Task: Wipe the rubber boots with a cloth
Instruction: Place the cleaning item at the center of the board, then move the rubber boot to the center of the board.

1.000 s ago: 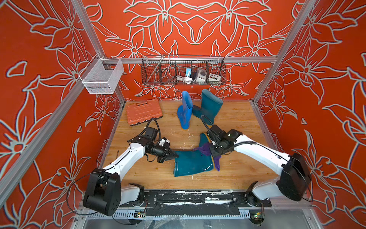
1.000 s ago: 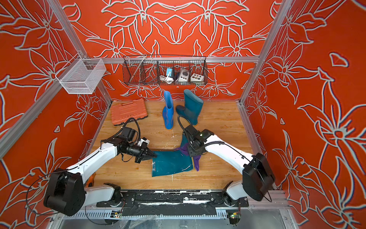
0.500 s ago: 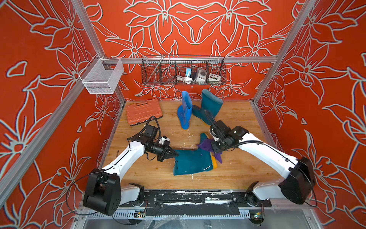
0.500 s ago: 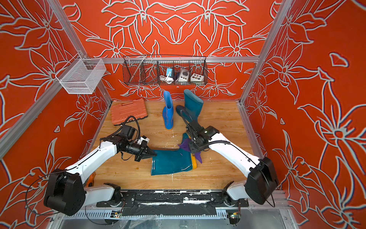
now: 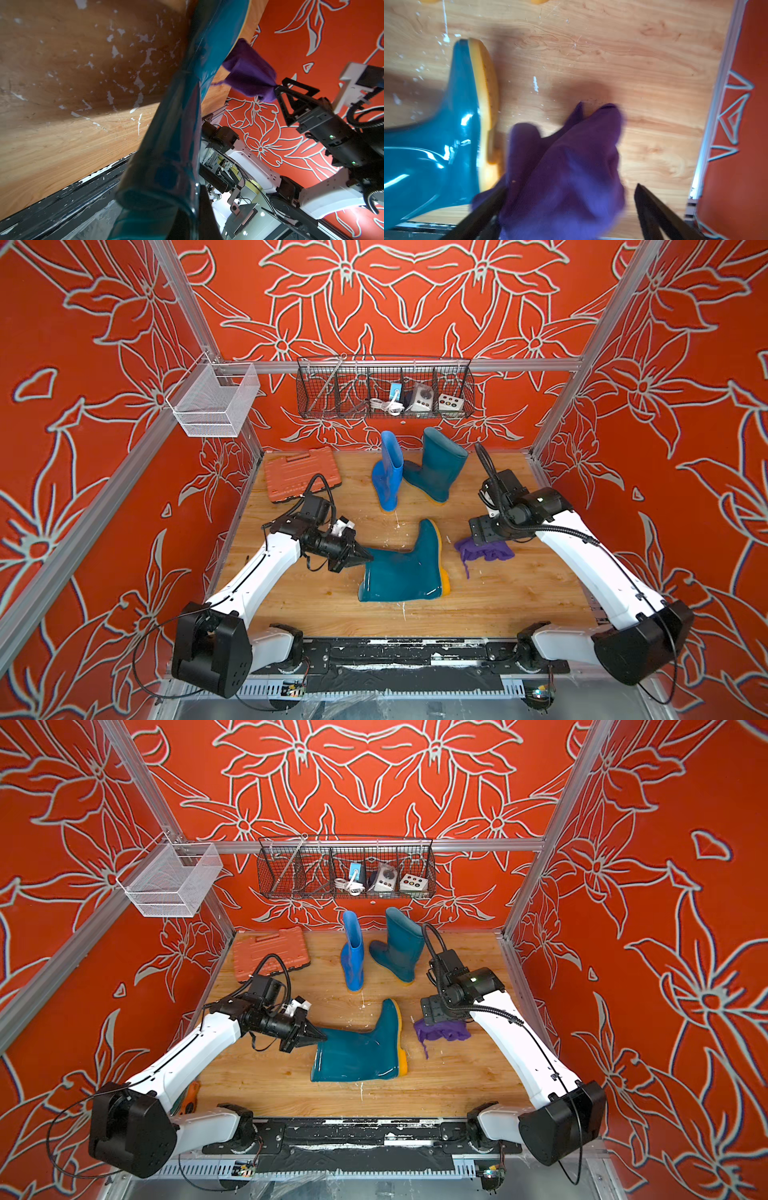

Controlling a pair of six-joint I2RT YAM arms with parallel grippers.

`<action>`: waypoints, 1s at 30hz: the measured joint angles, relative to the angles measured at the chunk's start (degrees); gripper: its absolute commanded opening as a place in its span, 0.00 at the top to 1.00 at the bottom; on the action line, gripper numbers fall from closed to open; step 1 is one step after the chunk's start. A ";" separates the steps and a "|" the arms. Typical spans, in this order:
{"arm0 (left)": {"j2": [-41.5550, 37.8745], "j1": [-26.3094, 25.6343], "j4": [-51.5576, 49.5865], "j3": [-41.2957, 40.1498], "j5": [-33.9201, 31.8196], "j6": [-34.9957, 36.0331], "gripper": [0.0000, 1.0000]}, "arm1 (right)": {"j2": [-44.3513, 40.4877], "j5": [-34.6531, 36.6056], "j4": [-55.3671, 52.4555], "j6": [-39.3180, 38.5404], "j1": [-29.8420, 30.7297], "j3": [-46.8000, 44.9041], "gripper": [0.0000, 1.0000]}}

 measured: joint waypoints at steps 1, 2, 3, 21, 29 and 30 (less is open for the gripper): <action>-0.42 -0.15 -0.07 0.55 -0.07 -0.07 1.00 | -0.70 -0.04 -0.04 -0.09 0.00 -0.15 0.04; -0.83 -0.28 -0.13 0.81 -0.11 -0.13 1.00 | -1.49 -0.24 0.20 -0.13 0.00 -0.46 0.05; -1.31 -0.52 -0.24 0.90 -0.15 -0.26 1.00 | -2.86 -0.59 0.66 -0.24 0.02 -1.14 0.06; -14.16 -0.94 -6.73 8.55 -3.82 -5.01 1.00 | -12.31 -7.34 15.15 8.74 25.94 -15.63 0.70; -13.31 -0.81 -15.19 15.80 -11.98 -4.11 1.00 | 2.78 -11.06 26.38 9.77 39.82 -10.75 0.71; -12.48 -0.79 -16.09 16.83 -13.09 -3.87 1.00 | 4.33 -11.82 27.50 9.22 40.06 -9.68 0.72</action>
